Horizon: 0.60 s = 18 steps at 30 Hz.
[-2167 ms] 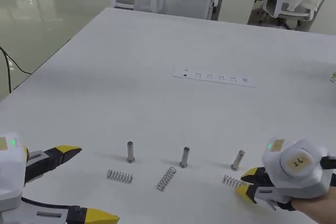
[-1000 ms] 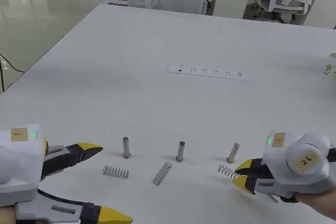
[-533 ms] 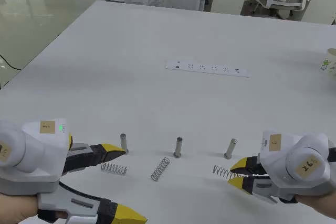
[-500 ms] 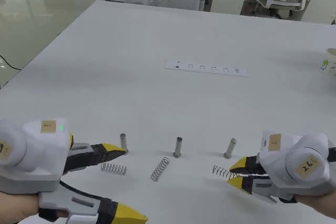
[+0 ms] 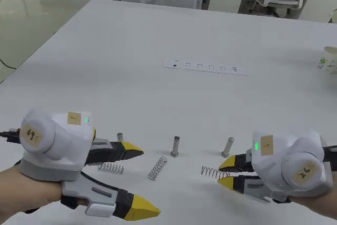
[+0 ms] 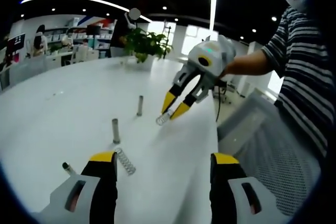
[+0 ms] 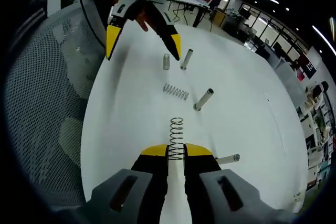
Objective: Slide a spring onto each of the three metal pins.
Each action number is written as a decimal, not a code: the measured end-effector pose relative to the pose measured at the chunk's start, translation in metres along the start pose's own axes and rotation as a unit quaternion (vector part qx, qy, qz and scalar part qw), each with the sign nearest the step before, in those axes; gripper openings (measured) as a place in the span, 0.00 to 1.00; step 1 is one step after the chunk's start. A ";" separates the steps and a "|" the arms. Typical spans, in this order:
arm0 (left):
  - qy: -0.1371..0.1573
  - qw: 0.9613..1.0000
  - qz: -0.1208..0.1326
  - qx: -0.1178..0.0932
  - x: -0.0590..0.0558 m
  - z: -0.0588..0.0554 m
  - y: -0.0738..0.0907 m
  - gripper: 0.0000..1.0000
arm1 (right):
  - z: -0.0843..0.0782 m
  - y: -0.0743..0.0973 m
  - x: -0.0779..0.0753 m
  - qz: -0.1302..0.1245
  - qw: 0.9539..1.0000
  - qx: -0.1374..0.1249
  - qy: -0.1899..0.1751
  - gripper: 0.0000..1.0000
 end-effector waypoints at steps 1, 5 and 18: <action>-0.001 1.000 -0.001 -0.001 0.000 0.001 -0.001 0.66 | 0.001 0.000 0.001 0.002 1.000 -0.001 0.003 0.08; -0.005 1.000 -0.004 -0.004 0.002 0.006 -0.008 0.62 | 0.004 0.000 0.007 0.013 1.000 -0.003 0.015 0.08; -0.025 0.999 -0.032 -0.005 -0.002 0.012 -0.031 0.47 | 0.015 0.000 0.015 0.029 0.999 -0.013 0.026 0.08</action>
Point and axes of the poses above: the centre of the closed fingertips' face, and the gripper's own axes: y roughly backward along the fingers, x roughly to its left, z roughly out of its top, the point moved 2 cm from there along y, roughly backward along the fingers, and after that the axes turned 8 degrees about -y, right-handed, at the moved point
